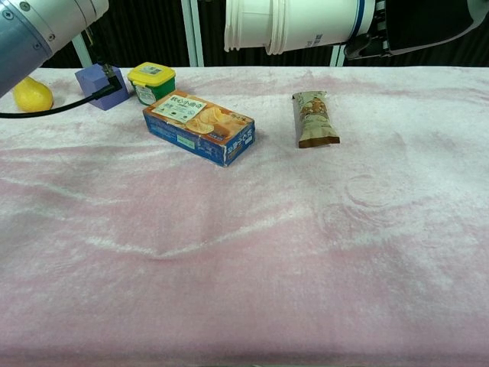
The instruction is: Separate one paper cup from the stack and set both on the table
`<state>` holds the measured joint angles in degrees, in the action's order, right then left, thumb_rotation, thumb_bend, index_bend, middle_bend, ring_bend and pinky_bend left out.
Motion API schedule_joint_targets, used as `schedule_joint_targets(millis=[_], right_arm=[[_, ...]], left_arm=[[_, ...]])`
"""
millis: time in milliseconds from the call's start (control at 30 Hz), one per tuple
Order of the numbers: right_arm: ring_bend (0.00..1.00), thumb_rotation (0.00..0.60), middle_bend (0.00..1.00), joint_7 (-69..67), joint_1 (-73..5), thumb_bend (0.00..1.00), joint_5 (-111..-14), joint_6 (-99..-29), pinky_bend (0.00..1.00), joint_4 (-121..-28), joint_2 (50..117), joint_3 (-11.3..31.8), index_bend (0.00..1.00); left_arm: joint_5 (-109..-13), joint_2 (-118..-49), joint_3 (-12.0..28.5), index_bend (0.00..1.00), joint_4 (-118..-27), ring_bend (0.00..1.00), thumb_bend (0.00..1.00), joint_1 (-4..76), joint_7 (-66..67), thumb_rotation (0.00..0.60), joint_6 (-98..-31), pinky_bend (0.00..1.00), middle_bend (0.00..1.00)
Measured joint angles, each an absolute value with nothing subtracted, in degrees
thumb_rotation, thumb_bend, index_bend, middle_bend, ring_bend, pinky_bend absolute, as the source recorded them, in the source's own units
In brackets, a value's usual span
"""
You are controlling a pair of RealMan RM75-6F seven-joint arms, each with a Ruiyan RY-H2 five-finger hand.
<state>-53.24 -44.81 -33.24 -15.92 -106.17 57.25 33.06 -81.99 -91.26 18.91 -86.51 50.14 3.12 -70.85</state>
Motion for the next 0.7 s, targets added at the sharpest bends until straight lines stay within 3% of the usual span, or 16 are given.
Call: schedule_joint_targets(millis=[533,700], right_arm=[[0.79,0.6,0.67,-53.5,-39.7,0.75,-33.4,-16.0,0.79,-105.3,55.7,35.2,0.87],[0.79,0.6,0.67,-48.9,-38.5,0.73,-37.9,-19.5,0.79,-104.6,55.7,33.9,0.87]], left_arm=[[-82.6,-89.0,17.1,0.59,-84.9,0.0,0.68,47.5,-0.2,0.6,-72.4,0.07,0.28],[-83.4,-86.2,15.5,0.58,-85.1,0.0,0.68,46.1,0.3,0.6,-72.5,0.07,0.27]])
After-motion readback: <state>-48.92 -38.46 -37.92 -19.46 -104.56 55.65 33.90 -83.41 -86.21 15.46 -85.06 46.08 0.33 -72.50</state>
